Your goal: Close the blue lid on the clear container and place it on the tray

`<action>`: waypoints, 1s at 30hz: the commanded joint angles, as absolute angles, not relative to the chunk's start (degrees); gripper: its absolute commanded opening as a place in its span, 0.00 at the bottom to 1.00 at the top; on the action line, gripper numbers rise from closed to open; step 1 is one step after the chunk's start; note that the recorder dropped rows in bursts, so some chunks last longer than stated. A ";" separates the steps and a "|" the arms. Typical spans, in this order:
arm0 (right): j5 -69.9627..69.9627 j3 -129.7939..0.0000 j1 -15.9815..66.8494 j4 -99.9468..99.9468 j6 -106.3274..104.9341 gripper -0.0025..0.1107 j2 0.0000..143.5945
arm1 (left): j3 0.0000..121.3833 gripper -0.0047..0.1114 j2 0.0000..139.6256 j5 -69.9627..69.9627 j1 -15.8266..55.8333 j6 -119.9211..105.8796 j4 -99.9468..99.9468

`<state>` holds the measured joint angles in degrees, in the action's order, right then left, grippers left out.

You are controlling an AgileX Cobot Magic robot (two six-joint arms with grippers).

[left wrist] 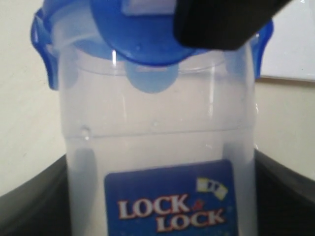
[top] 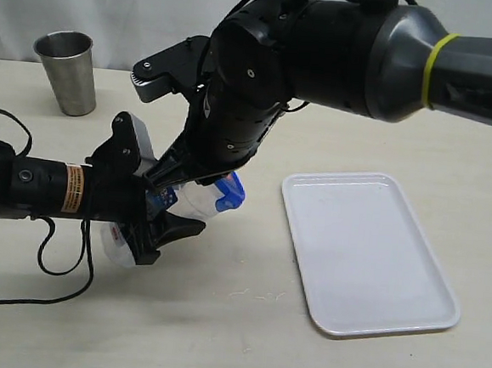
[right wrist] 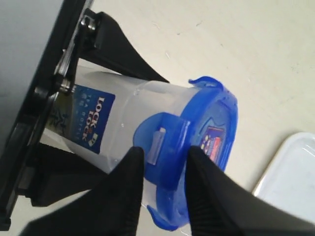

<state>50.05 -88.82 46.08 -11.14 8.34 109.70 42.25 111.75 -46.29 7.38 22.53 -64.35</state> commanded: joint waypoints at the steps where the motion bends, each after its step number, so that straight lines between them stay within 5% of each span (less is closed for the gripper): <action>1: 50.26 -87.93 46.15 -10.71 5.47 0.13 106.64 | 42.81 0.04 110.24 -57.65 7.72 22.50 -63.20; 12: 51.08 -87.93 46.15 -5.69 -1.04 0.48 92.16 | 42.81 0.04 110.24 -55.48 7.72 20.17 -60.33; 18: 54.06 -87.93 46.15 -1.22 -4.07 0.49 85.51 | 42.81 0.04 110.24 -50.74 7.72 10.14 -54.57; 30: 57.61 -77.79 46.15 -4.54 -3.37 0.05 70.38 | 42.81 0.04 110.24 -32.96 8.30 -27.48 -32.51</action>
